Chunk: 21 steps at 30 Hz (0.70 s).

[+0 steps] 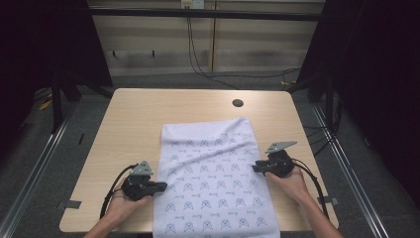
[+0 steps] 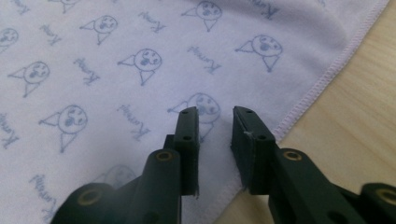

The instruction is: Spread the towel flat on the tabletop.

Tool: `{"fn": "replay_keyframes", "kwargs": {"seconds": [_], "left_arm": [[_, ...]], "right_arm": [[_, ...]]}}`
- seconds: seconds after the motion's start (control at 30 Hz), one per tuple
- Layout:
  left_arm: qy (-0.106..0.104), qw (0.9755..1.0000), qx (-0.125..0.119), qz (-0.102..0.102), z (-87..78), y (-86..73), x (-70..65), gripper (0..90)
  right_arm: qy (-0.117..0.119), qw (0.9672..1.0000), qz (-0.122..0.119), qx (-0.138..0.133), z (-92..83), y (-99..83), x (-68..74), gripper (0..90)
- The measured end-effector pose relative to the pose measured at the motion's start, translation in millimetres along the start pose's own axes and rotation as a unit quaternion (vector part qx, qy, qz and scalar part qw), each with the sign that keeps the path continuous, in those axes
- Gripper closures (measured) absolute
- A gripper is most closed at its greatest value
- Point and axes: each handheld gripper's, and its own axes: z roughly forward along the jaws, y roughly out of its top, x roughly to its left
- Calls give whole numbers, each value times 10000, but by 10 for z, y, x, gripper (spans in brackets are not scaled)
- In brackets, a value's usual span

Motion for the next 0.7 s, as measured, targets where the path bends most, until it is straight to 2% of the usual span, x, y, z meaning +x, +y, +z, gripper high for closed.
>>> {"fn": "replay_keyframes", "kwargs": {"seconds": [0.03, 0.1, 0.27, 0.3, 0.33, 0.4, 0.43, 0.5, 0.57, 0.63, 0.7], "left_arm": [[23, 10000, -47, 7, 17, 11, 18, 882], [7, 9999, -110, 24, 44, 34, 51, 866], [-72, 9997, -217, -66, 138, 119, 120, 796], [-142, 9995, -221, -183, 163, 146, 128, 770], [-143, 9995, -210, -196, 185, 168, 118, 762], [-35, 9999, -86, 138, 203, 200, 49, 790], [-71, 9998, -31, 185, 196, 196, 30, 823], [-215, 9997, 13, 141, 170, 161, 4, 867], [-411, 9989, 173, 106, 115, 124, -25, 878], [-403, 9989, 214, 102, 57, 65, -66, 879], [-424, 9987, 263, 84, 21, 46, -88, 860]], "right_arm": [[-45, 10000, -50, 8, -11, -12, 12, 775], [-32, 10000, 1, 61, -50, -43, 5, 867], [69, 9996, 256, -54, -169, -206, -30, 887], [69, 9993, 365, -52, -201, -241, -24, 888], [98, 9991, 408, -70, -228, -276, -25, 888], [55, 9989, 455, -94, -275, -335, -4, 888], [103, 9989, 454, -58, -296, -354, 13, 888], [103, 9991, 404, -18, -317, -373, 35, 884], [217, 9987, 457, 3, -332, -379, 31, 863], [277, 9985, 480, -48, -328, -385, 34, 823], [237, 9986, 465, -112, -349, -370, 53, 763]]}}
